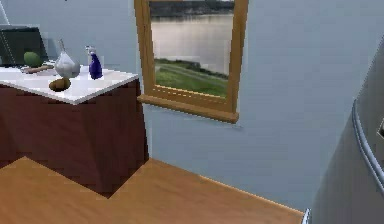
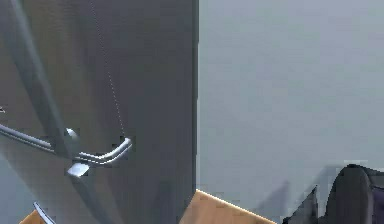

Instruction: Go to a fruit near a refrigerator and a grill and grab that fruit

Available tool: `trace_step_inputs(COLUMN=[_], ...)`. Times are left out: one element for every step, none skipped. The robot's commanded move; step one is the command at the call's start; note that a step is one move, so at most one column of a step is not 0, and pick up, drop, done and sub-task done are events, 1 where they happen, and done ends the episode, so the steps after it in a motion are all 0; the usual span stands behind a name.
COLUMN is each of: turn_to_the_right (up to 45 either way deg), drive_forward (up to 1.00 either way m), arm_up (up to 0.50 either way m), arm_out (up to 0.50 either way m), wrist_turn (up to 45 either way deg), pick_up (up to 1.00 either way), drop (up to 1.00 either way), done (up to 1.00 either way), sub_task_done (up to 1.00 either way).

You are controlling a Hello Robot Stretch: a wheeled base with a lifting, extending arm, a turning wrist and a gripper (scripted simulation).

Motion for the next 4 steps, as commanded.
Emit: trace_step_inputs(turn_to_the_right=[0.0, 30.0, 0.0, 0.0], drive_forward=[0.15, 0.0, 0.0, 0.0], arm_up=[0.0, 0.0, 0.14, 0.0], arm_out=[0.0, 0.0, 0.0, 0.44], wrist_turn=[0.0, 0.0, 0.0, 0.0], pick_up=[0.0, 0.0, 0.0, 0.0], drop=[0.0, 0.0, 0.0, 0.0], done=[0.0, 0.0, 0.0, 0.0], sub_task_done=[0.0, 0.0, 0.0, 0.0])
